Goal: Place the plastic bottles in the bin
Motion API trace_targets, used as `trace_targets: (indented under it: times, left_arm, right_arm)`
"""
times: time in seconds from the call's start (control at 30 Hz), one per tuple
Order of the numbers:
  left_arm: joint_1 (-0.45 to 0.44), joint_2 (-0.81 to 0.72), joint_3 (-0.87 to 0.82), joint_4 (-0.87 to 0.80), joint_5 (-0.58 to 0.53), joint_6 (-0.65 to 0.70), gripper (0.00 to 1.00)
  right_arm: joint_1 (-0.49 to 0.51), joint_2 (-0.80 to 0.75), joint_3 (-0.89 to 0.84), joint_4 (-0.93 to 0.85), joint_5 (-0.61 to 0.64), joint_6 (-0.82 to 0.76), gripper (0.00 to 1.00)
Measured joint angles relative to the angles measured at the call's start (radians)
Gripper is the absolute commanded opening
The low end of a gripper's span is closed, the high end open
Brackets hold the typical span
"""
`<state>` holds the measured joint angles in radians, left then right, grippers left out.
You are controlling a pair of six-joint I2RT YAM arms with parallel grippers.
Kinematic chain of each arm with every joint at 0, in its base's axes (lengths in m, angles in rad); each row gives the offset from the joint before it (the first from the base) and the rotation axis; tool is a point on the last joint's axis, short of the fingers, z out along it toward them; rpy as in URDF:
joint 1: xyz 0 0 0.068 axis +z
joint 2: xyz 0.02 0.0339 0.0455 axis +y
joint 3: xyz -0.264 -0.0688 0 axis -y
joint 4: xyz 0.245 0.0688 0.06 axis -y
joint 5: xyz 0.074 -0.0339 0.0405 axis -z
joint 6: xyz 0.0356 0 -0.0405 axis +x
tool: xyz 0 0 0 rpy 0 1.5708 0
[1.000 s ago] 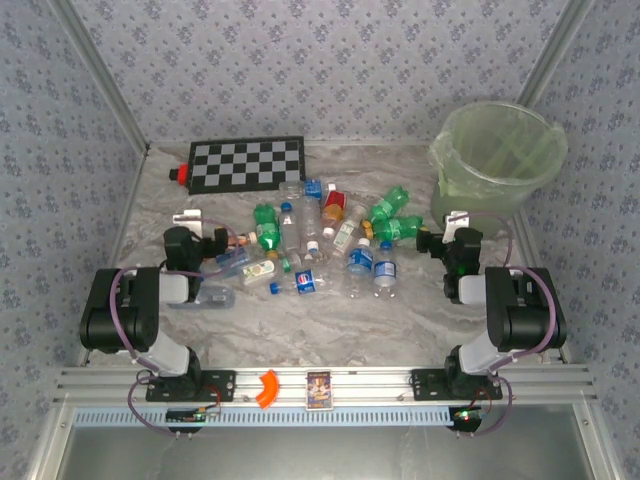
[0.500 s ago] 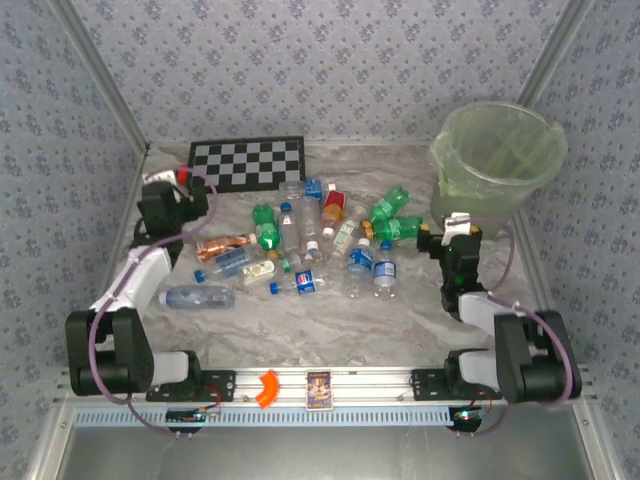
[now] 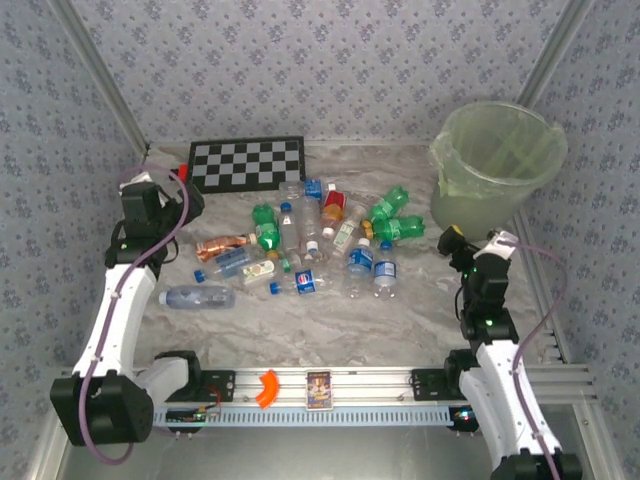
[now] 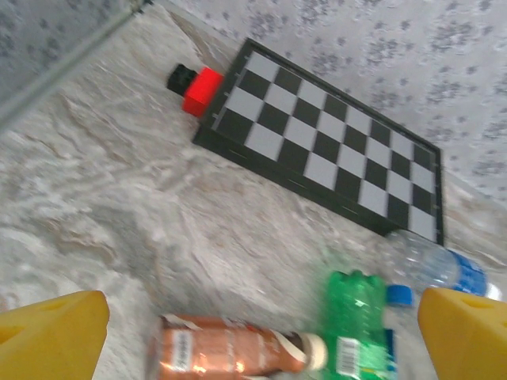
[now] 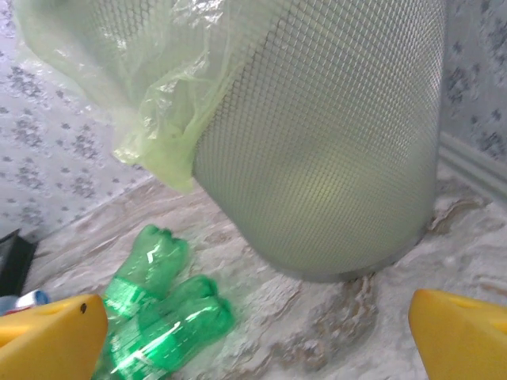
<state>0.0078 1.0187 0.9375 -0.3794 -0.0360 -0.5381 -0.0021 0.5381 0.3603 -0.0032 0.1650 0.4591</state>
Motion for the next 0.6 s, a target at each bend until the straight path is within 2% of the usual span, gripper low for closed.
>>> trace_targets:
  times: [0.07,0.13,0.23,0.3,0.4,0.5,0.6]
  left_arm:
    - [-0.035,-0.024,-0.018,-0.013,0.019,-0.042,1.0]
    - [-0.108,-0.043,-0.045,-0.017,0.021,-0.074,1.0]
    - [-0.269,-0.056,-0.085,-0.025,-0.01,-0.102,1.0]
    - [-0.388,-0.058,-0.108,-0.026,-0.034,-0.111,1.0]
    - [-0.494,-0.048,-0.127,-0.031,-0.063,-0.112,1.0]
    - [-0.555,-0.019,-0.129,-0.041,-0.093,-0.124,1.0]
    - [-0.579,0.016,-0.129,-0.065,-0.11,-0.138,1.0]
  right_arm:
    - [-0.002,0.014,0.045,-0.076,-0.061,0.014,1.0]
    - [-0.001,0.043,0.092,-0.138,-0.131,0.021,1.0]
    - [0.023,0.115,0.164,-0.222,-0.221,0.024,0.99]
    - [0.08,0.188,0.225,-0.294,-0.251,0.023,0.99]
    - [0.217,0.306,0.31,-0.383,-0.223,0.015,1.0]
    - [0.349,0.389,0.352,-0.444,-0.154,0.024,1.0]
    - [0.401,0.426,0.356,-0.478,-0.117,0.058,1.0]
